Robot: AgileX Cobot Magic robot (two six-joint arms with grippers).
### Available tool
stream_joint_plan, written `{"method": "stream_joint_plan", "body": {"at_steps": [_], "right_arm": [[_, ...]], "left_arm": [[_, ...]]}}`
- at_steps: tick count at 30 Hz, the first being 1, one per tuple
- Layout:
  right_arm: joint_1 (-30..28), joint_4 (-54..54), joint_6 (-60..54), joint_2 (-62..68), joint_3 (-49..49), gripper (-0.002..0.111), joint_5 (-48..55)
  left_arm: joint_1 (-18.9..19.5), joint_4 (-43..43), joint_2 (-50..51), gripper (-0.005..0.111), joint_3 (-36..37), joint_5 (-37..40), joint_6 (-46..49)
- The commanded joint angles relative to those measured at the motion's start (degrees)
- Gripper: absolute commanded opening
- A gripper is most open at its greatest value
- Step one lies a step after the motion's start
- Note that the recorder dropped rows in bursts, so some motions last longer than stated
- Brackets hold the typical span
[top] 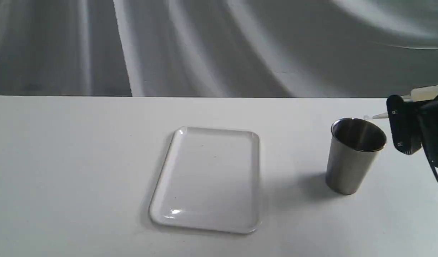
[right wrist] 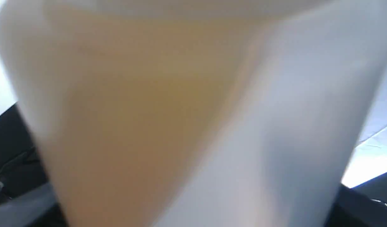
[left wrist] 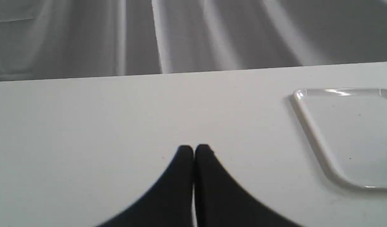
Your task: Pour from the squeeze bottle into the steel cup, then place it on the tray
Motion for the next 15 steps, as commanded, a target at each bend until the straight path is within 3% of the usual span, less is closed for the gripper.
{"method": "stream_joint_plan", "body": {"at_steps": [1,15], "right_arm": [[0.13,-1.55,4.1,-0.43,-0.17,0.0,0.29],[-0.09,1.29,12.3,-0.43,-0.17,0.0,2.38]], "left_arm": [[0.09,-0.06,-0.15,0.0,0.25,-0.43,-0.15],[0.09,-0.06,-0.15,0.0,0.25,-0.43,-0.27]]}}
